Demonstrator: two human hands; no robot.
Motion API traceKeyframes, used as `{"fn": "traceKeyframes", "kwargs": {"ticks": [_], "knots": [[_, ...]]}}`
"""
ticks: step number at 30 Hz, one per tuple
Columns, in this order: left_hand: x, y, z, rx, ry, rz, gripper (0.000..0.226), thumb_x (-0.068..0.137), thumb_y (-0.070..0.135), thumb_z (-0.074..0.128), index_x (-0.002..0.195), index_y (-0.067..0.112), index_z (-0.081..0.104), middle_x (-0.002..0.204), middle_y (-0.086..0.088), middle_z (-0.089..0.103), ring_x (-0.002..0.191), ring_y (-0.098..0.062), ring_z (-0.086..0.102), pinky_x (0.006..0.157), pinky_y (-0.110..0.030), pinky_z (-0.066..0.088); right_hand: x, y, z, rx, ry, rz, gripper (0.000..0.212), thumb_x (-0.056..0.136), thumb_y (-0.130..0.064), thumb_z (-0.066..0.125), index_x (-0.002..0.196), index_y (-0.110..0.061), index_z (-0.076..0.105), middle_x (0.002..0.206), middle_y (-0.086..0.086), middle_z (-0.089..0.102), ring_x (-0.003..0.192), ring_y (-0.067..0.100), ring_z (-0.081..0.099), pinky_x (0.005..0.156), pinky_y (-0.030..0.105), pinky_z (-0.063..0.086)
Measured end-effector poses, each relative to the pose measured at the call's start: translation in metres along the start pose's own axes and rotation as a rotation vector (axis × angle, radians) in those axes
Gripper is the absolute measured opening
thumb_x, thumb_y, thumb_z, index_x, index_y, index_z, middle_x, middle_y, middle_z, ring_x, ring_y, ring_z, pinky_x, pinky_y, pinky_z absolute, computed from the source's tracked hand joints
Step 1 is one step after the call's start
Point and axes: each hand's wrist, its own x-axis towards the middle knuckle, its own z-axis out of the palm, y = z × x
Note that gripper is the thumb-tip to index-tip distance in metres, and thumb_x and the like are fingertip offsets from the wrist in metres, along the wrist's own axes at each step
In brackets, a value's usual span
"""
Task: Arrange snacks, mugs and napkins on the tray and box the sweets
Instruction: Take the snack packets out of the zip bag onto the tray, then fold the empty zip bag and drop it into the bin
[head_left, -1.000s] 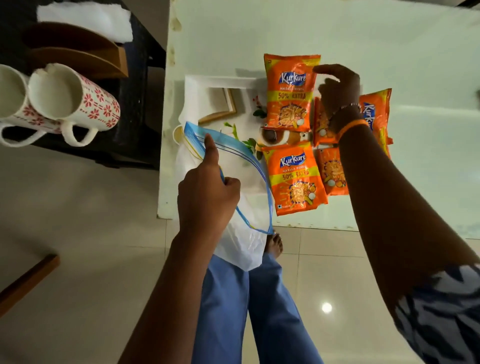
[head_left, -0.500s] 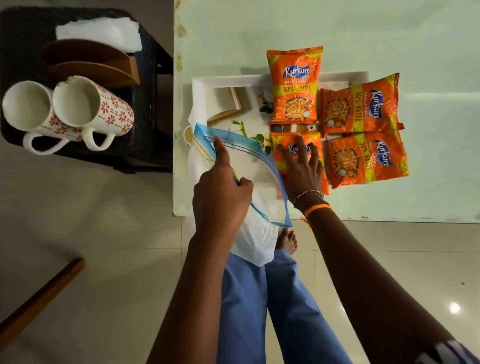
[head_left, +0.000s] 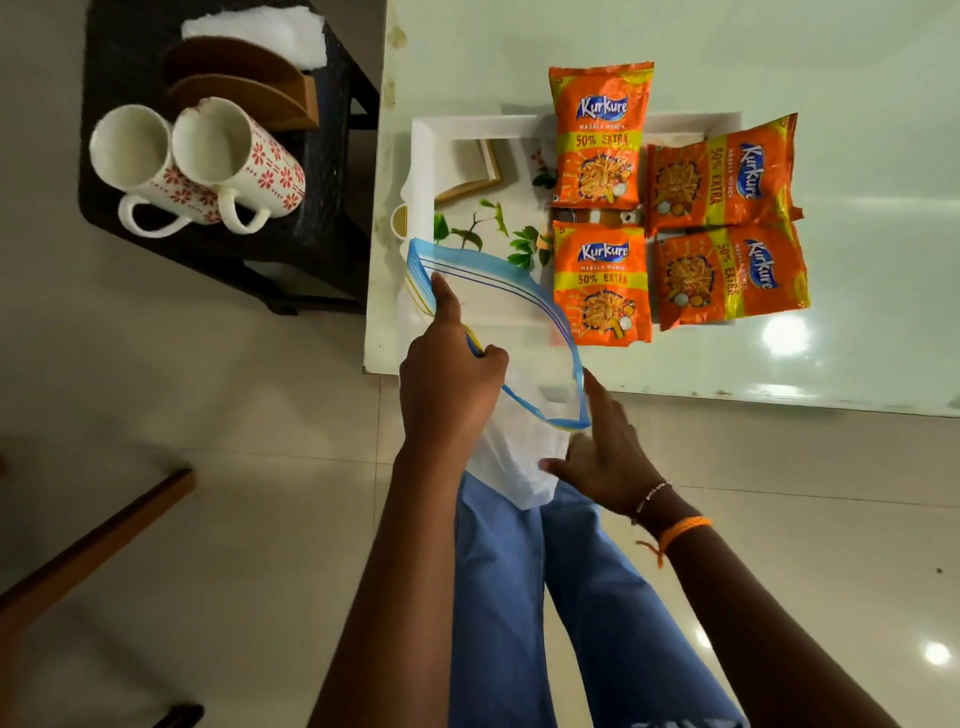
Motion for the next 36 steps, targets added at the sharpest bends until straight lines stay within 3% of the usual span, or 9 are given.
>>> {"fn": "traceKeyframes", "kwargs": {"ticks": [6,11,17,21,23,26,29,33,36], "knots": [[-0.015,-0.010,0.007,-0.521,-0.061,0.051,0.111,0.074,0.028,0.073,0.145,0.026,-0.012,0.089,0.007,0.065,0.079,-0.009,0.066,0.081,-0.028,0.054,0.007,-0.015,0.006,0.512,0.329,0.022,0.026,0.071,-0.012,0.071,0.094,-0.020,0.063,0.088,-0.012,0.065,0.080,-0.021,0.057,0.084,0.032,0.051],[0.001,-0.033,-0.007,-0.505,0.040,-0.078,0.119,0.068,0.042,0.072,0.144,0.023,-0.017,0.142,-0.003,0.042,0.126,-0.015,0.044,0.090,-0.020,0.042,-0.001,-0.007,-0.056,0.955,0.085,-0.003,0.017,0.088,-0.011,0.050,0.099,-0.013,0.063,0.082,-0.008,0.076,0.083,0.006,0.069,0.074,0.019,0.055],[0.010,-0.025,0.014,-0.631,-0.390,-0.113,0.076,0.053,0.061,0.075,0.118,0.025,0.058,0.111,0.008,0.067,0.107,-0.007,0.059,0.099,-0.028,0.043,-0.014,0.005,-0.120,1.106,-0.266,-0.068,0.032,0.061,-0.030,0.067,0.092,-0.022,0.069,0.068,-0.013,0.069,0.090,0.010,0.067,0.080,0.029,0.055],[0.005,-0.008,0.036,-0.680,-0.373,0.020,0.011,0.081,0.011,0.063,0.084,0.022,0.066,0.067,0.018,0.069,0.078,0.003,0.060,0.074,-0.013,0.044,-0.015,0.027,-0.138,1.184,0.106,0.017,0.017,0.078,-0.011,0.055,0.094,-0.016,0.061,0.072,-0.005,0.072,0.072,0.011,0.067,0.065,0.023,0.056],[0.002,-0.001,0.045,-0.699,-0.450,0.062,0.019,0.074,0.004,0.068,0.074,0.022,0.064,0.071,0.013,0.069,0.082,-0.004,0.063,0.082,-0.020,0.046,-0.017,0.040,-0.141,1.301,0.401,0.115,0.010,0.092,-0.017,0.045,0.092,-0.018,0.055,0.072,-0.005,0.070,0.067,0.010,0.062,0.060,0.021,0.050],[-0.008,0.013,0.059,-0.720,-0.564,0.085,0.011,0.064,0.022,0.078,0.071,0.026,0.070,0.101,-0.001,0.069,0.108,-0.025,0.061,0.097,-0.032,0.044,-0.030,0.052,-0.133,1.279,0.333,0.220,0.020,0.091,-0.041,0.042,0.108,-0.030,0.043,0.092,-0.003,0.063,0.080,0.014,0.057,0.067,0.027,0.039],[-0.015,0.030,0.075,-0.731,-0.484,0.091,0.028,0.083,0.039,0.061,0.087,0.013,0.068,0.094,-0.003,0.073,0.096,-0.020,0.067,0.088,-0.031,0.048,-0.045,0.066,-0.121,1.111,0.418,0.216,0.043,0.085,-0.015,0.059,0.114,-0.036,0.035,0.089,0.002,0.064,0.082,0.013,0.060,0.076,0.032,0.043],[-0.021,0.048,0.093,-0.681,-0.325,0.167,0.009,0.091,0.007,0.050,0.089,0.012,0.057,0.067,0.005,0.071,0.067,-0.006,0.066,0.074,-0.026,0.053,-0.066,0.085,-0.126,1.046,0.775,0.101,0.045,0.077,0.010,0.055,0.091,-0.031,0.042,0.064,-0.003,0.065,0.069,0.008,0.063,0.077,0.029,0.049],[-0.027,0.064,0.102,-0.648,-0.345,0.317,0.059,0.081,-0.014,0.050,0.124,0.023,0.034,0.111,-0.008,0.062,0.079,-0.011,0.067,0.071,-0.025,0.056,-0.085,0.094,-0.140,0.782,0.831,0.068,0.026,0.075,-0.001,0.052,0.084,-0.024,0.060,0.073,-0.015,0.065,0.077,-0.001,0.059,0.078,0.020,0.045]]}}
